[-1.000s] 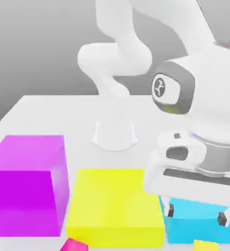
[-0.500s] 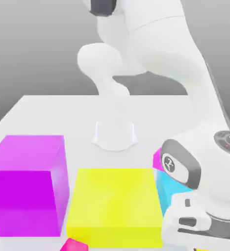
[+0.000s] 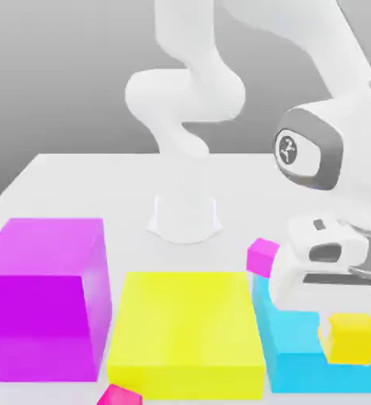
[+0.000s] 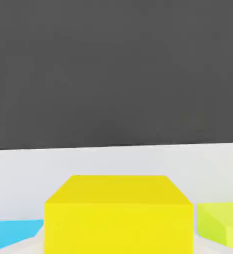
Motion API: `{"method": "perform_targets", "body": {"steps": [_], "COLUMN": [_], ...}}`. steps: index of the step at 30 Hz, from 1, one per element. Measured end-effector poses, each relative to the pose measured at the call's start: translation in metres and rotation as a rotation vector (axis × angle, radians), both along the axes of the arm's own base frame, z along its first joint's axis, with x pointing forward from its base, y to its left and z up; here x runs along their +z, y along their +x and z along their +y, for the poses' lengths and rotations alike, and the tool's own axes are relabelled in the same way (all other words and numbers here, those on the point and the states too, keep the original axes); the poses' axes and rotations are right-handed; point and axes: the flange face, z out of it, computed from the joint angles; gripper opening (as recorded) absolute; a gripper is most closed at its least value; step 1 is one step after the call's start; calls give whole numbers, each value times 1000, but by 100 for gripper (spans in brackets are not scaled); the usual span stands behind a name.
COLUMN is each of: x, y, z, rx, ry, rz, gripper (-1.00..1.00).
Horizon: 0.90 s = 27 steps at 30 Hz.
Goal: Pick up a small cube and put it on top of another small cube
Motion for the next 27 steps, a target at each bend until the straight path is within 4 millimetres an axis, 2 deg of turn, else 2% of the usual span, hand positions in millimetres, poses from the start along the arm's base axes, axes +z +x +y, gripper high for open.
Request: {"method": "perform_targets", "body": {"steps": [3,6,12,18,20,22,27], "x": [29,43,59,63,57,39,-14], "y": [-19,-48,-109,-171,-191,-209,-215], "z": [3,-1,-19,-38,-46,-55,-59], "rx": [70,150,297,453,504,538,550], "ry": [16,5,-1,37,44,17,-5], "rz": [-19,-20,-11,-3,9,39,57], "gripper": [-100,-100,-100,-100,-100,-100,-100]}}
